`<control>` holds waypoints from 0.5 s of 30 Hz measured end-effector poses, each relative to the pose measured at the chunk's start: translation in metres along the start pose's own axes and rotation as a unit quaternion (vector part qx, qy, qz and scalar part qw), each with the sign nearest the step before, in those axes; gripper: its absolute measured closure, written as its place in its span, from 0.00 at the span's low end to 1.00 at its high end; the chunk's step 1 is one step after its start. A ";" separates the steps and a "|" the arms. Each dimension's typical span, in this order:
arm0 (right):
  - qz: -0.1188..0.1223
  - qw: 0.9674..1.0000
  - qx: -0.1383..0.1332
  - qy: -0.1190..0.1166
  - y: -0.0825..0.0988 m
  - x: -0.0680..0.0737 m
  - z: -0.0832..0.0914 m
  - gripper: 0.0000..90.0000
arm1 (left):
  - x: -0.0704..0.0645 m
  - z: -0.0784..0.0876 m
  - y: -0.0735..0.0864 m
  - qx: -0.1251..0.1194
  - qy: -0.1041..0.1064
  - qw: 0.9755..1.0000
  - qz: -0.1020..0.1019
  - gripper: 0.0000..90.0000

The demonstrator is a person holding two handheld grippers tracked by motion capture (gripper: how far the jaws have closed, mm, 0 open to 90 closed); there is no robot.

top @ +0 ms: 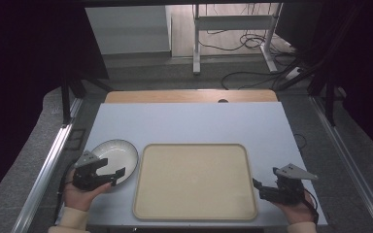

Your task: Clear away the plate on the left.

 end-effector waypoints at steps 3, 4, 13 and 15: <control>-0.001 1.000 -0.003 0.001 0.000 0.000 0.001 0.19 | 0.003 -0.001 -0.002 -0.003 0.002 1.000 0.003 0.21; 0.000 1.000 -0.004 0.001 0.000 -0.001 0.001 0.19 | 0.003 -0.001 -0.004 -0.003 0.002 1.000 -0.001 0.21; -0.009 1.000 -0.004 0.003 -0.001 -0.006 0.001 0.20 | 0.005 -0.001 -0.005 0.005 -0.015 1.000 -0.008 0.22; -0.009 1.000 -0.003 0.004 -0.001 -0.006 0.000 0.20 | 0.007 0.001 -0.005 0.003 -0.017 1.000 -0.005 0.22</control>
Point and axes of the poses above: each handheld gripper's, and its own axes: z roughly backward along the jaws, y roughly out of its underside, x roughly to its left, the point moved 4 cm from there along -z, roughly forward along the jaws, and after that the axes turned 9 degrees about x, right-handed, at the moved point
